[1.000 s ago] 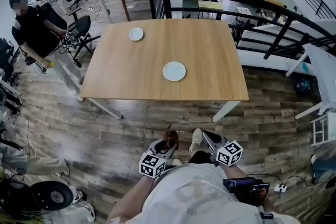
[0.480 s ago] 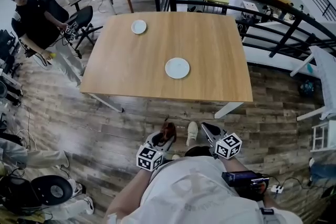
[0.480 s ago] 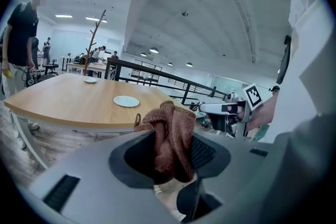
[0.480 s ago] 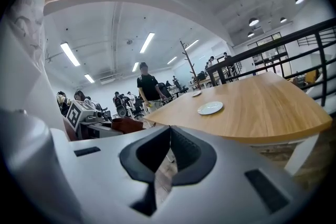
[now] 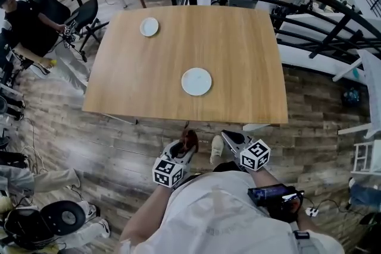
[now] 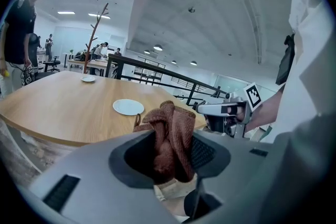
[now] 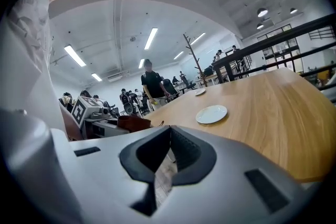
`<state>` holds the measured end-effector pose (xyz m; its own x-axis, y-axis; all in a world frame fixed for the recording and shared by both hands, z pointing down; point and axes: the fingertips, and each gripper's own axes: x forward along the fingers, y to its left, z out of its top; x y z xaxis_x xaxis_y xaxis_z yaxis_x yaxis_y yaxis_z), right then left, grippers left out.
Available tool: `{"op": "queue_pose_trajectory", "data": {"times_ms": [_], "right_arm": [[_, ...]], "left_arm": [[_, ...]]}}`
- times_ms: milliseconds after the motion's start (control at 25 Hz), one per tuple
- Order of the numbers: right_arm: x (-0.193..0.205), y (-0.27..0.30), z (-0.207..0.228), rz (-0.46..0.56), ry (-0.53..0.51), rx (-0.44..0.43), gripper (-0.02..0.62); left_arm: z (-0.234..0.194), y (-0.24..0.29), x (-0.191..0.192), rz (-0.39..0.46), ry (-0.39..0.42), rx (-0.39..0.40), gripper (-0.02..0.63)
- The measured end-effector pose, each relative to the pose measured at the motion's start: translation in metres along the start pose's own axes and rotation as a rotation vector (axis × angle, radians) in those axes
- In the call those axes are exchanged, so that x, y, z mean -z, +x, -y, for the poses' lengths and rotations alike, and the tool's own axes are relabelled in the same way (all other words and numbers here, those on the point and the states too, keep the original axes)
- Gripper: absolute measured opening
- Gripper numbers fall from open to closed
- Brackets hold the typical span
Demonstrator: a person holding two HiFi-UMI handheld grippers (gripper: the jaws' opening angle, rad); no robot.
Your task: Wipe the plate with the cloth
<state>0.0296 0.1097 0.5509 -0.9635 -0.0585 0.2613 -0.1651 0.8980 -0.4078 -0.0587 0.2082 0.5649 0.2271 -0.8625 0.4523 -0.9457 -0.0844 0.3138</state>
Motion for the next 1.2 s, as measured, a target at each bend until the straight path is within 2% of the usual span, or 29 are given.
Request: {"op": "queue_pose_trajectory", "data": {"times_ms": [160,400,800,1000,1200], "right_arm": [[-0.013,0.013,0.029,0.0,0.015,-0.004,0.014],[-0.04,0.032,0.079,-0.015,0.027,-0.039,0.014],[-0.069,0.068,0.119,-0.034,0.017,-0.11,0.014],[-0.068,0.072,0.129,-0.047,0.041,-0.098,0.014],[-0.079,0.089,0.132,-0.033,0.044,-0.068,0.014]], "left_arm": [[-0.012,0.028,-0.016,-0.033,0.001,-0.007,0.17],[-0.036,0.072,-0.055,-0.043,0.001,-0.068,0.17],[-0.076,0.108,-0.099,-0.043,0.008,-0.161,0.17],[-0.091,0.115,-0.106,-0.041,-0.011,-0.182,0.17],[-0.116,0.119,-0.115,-0.052,-0.009,-0.167,0.17]]}}
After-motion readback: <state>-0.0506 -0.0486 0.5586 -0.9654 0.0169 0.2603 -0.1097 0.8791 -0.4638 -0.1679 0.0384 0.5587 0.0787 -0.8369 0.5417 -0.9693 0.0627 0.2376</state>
